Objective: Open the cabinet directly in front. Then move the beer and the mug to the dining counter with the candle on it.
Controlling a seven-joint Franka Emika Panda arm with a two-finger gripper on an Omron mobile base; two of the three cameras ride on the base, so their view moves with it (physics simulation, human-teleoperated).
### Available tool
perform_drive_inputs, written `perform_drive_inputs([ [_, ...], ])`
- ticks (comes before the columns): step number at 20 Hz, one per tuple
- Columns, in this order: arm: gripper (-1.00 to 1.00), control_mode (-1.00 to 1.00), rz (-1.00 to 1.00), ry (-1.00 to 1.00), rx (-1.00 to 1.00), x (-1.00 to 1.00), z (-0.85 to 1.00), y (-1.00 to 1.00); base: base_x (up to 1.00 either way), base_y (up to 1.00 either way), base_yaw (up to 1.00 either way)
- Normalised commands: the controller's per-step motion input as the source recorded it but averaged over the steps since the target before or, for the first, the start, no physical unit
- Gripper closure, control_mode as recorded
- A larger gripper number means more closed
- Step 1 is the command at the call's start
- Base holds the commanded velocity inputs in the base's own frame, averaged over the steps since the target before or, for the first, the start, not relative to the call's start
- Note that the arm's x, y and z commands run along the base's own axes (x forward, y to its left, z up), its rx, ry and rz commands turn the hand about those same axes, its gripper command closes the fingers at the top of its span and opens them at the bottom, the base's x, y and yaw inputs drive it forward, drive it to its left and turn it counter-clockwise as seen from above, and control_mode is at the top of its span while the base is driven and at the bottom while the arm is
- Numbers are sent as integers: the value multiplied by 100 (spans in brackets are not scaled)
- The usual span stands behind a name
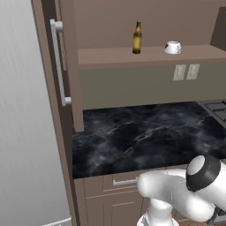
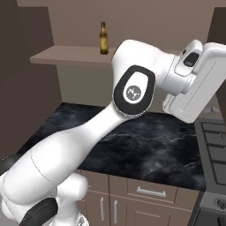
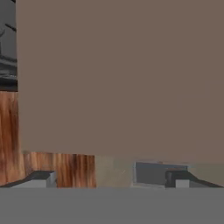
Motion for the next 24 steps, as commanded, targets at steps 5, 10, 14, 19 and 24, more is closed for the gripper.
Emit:
perform_drive_inputs([
  [5,-100,-100,9,-3,0,-23,-6,64,0,0,0],
  [10,-100,-100,7,0,0,-4,0,87,0,0,0],
  [14,-100,-100,11,-4,0,0,0,79,0,0,0],
  [19,-100,-100,12,-13,4,0,1,69,0,0,0],
  [24,-100,-100,14,-13,11,0,19,51,0,0,0],
])
